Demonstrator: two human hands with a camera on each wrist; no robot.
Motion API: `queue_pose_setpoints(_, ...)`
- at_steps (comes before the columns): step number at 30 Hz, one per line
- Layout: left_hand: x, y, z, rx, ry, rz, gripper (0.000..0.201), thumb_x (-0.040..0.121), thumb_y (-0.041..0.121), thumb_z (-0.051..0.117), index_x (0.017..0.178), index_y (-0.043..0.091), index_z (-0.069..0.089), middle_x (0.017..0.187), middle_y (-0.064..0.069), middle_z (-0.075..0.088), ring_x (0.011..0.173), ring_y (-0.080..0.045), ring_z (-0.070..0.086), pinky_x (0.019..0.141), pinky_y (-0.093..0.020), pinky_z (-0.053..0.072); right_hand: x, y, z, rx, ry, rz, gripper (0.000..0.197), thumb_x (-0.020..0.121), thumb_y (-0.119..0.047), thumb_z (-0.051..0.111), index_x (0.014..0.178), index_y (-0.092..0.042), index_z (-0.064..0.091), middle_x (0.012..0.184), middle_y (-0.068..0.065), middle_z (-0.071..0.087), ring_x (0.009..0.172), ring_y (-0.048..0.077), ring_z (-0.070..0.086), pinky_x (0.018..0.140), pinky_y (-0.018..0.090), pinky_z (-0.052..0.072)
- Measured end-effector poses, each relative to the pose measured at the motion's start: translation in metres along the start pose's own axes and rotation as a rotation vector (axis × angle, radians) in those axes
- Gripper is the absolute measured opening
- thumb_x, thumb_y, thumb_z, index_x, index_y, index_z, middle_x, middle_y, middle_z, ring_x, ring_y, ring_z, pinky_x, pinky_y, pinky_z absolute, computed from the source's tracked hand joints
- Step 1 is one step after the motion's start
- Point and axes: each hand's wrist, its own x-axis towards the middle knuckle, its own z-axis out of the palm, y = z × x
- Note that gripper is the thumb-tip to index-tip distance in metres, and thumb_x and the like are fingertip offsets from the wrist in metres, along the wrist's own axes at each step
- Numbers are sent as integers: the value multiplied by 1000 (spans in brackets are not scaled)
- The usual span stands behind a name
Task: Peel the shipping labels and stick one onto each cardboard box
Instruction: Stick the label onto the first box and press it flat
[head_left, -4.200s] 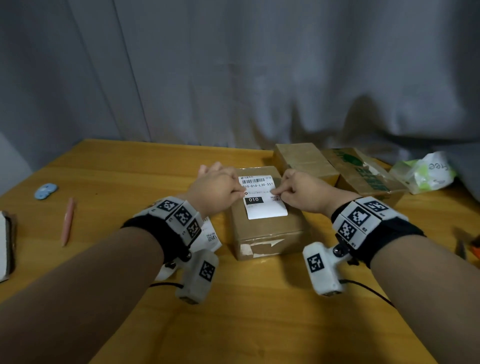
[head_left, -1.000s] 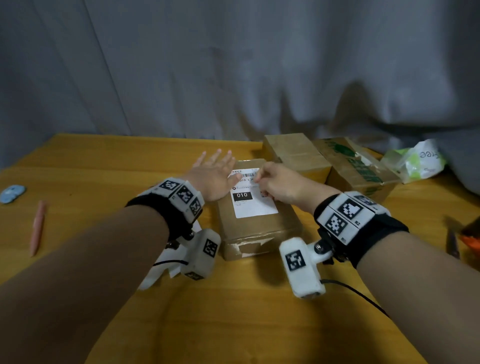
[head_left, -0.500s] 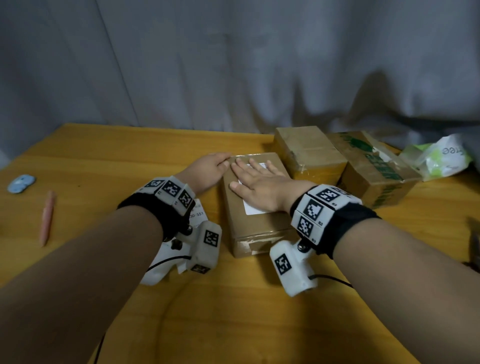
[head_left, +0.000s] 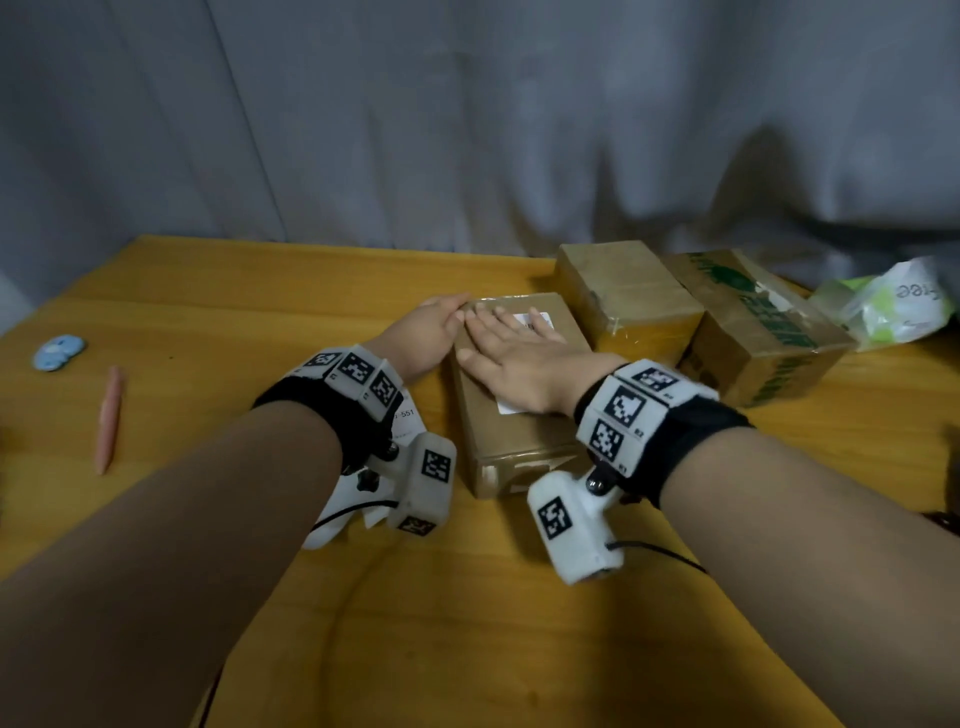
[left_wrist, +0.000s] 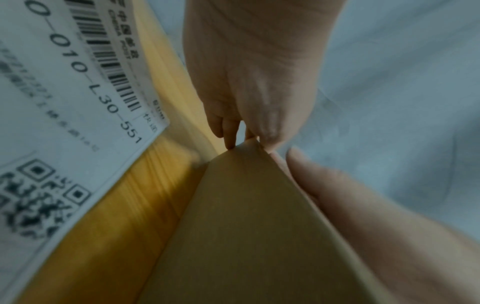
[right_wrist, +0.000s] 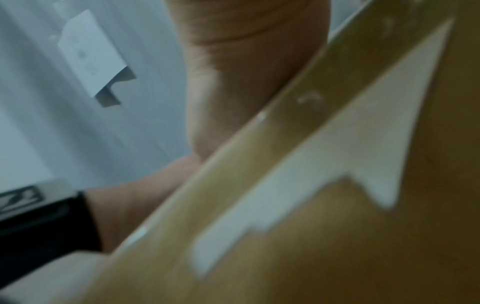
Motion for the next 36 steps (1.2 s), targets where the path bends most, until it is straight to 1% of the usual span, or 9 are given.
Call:
queue_pose_setpoints(6, -1, -1, 2, -1, 18, -1, 44, 102, 19, 29, 145, 10, 29, 152, -14, 29, 142, -24, 25, 112, -24, 16, 6, 17, -6, -58, 8, 108, 62, 98, -49, 6, 150, -20, -9, 159, -3, -13, 147, 14, -11, 118, 42, -11)
queue_pose_setpoints(12, -3, 4, 3, 92, 45, 11, 45, 103, 19, 26, 146, 10, 27, 153, -15, 26, 142, -25, 24, 112, -24, 15, -31, 10, 6, -4, -66, -70, 60, 99, -51, 6, 150, -25, -11, 158, -10, -16, 145, 9, -15, 118, 36, -13)
queue_pose_setpoints(16, -11, 15, -2, 353, 79, -7, 48, 103, 24, 24, 149, 16, 18, 159, -9, 4, 146, -27, 10, 119, -39, 9, -43, 35, 5, 20, -13, 56, 58, 100, -47, 7, 150, -25, -10, 159, -8, -14, 146, 10, -13, 119, 37, -10)
queue_pose_setpoints(18, -19, 28, 1, 523, 109, 92, 49, 100, 17, 29, 148, 16, 22, 159, -8, 4, 147, -26, 7, 118, -39, 4, -42, 35, 7, 46, 22, 95, 58, 101, -42, 10, 151, -20, -8, 160, -3, -13, 147, 13, -12, 119, 36, -6)
queue_pose_setpoints(21, -30, 46, 16, 605, -65, 196, 52, 98, 9, 32, 148, 14, 19, 159, -8, 11, 146, -22, 11, 119, -37, 6, -41, 29, 10, 106, 44, 108, 57, 102, -38, 14, 151, -15, -5, 160, 2, -11, 147, 18, -11, 118, 38, -3)
queue_pose_setpoints(24, -39, 47, 16, 553, -175, 145, 53, 102, 31, 23, 150, 14, 8, 160, -6, 3, 147, -20, 5, 120, -39, 5, -43, 28, 10, 148, 66, 106, 56, 103, -34, 16, 151, -11, -1, 160, 5, -8, 147, 20, -10, 118, 34, -4)
queue_pose_setpoints(28, -59, 42, 10, 593, -252, 83, 72, 92, 62, 18, 150, 24, -2, 159, 4, -8, 147, -14, -7, 118, -48, -5, -47, 29, 12, 182, 129, 96, 51, 104, -25, 18, 150, -7, 7, 160, 10, 2, 148, 22, -3, 116, 26, -3)
queue_pose_setpoints(32, -66, 38, 4, 598, -259, 55, 88, 83, 75, 23, 150, 25, -4, 159, 8, -8, 146, -12, -7, 116, -52, -6, -56, 32, 15, 160, 193, 85, 49, 104, -23, 21, 149, -5, 15, 159, 11, 12, 148, 22, 5, 113, 21, 1)
queue_pose_setpoints(36, -57, 40, -1, 635, -256, 19, 102, 73, 84, 26, 150, 23, -1, 159, 8, -4, 147, -17, 0, 114, -55, 7, -68, 41, 18, 149, 169, 49, 50, 103, -28, 27, 150, -12, 19, 159, 3, 14, 148, 19, 7, 117, 28, 5)
